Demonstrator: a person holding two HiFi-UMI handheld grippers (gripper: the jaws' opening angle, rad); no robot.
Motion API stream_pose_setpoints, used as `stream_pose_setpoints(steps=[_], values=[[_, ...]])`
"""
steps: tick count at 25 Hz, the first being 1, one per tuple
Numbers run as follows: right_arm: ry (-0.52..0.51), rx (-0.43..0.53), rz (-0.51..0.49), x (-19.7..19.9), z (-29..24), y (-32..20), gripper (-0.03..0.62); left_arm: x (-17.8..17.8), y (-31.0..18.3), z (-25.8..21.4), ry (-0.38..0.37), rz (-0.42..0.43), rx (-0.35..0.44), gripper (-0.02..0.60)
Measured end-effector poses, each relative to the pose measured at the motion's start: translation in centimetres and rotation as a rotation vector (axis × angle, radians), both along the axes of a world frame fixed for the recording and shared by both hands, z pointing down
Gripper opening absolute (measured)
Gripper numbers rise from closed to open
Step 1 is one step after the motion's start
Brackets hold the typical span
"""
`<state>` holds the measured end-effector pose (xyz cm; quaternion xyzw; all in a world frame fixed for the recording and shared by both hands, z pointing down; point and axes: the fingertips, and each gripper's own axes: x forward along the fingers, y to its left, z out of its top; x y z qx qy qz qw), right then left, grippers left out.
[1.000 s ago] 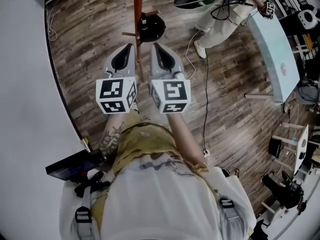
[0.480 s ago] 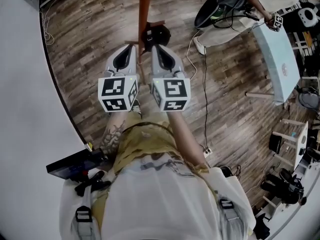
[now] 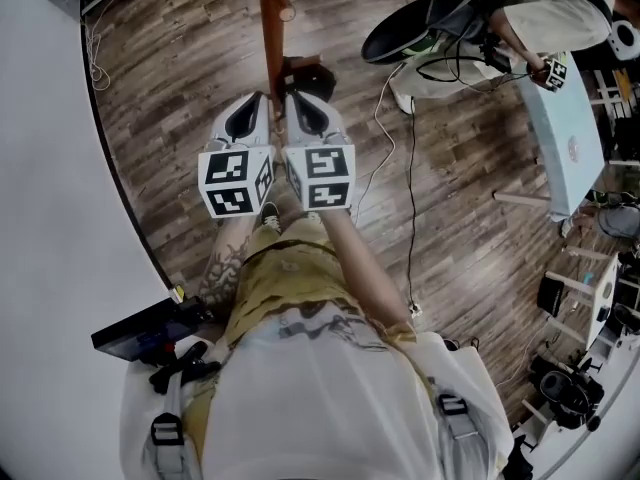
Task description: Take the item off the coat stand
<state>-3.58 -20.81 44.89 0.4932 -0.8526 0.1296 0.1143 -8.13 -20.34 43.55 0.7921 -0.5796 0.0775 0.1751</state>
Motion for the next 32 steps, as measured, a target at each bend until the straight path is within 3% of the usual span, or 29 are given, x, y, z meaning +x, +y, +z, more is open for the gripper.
stream_pose_setpoints(steps=[13,23,32], values=[[0.053,-0.092,-0.050,-2.2,4.5,-1.6,0.006,-2.6,-0.4,4.4,-0.021,-0.070,-0.100,-0.003],[0.109,-0.176,-0.078,-2.8,8.1,-3.0,0.118,-3.4,-0.1,5.6,-0.023,-0.086,-0.139,-0.003],[0.203,-0.213,-0.062,-3.4,10.9,-5.2,0.125,-4.7,0.2,6.1,-0.031,-0.113,-0.154,-0.003]])
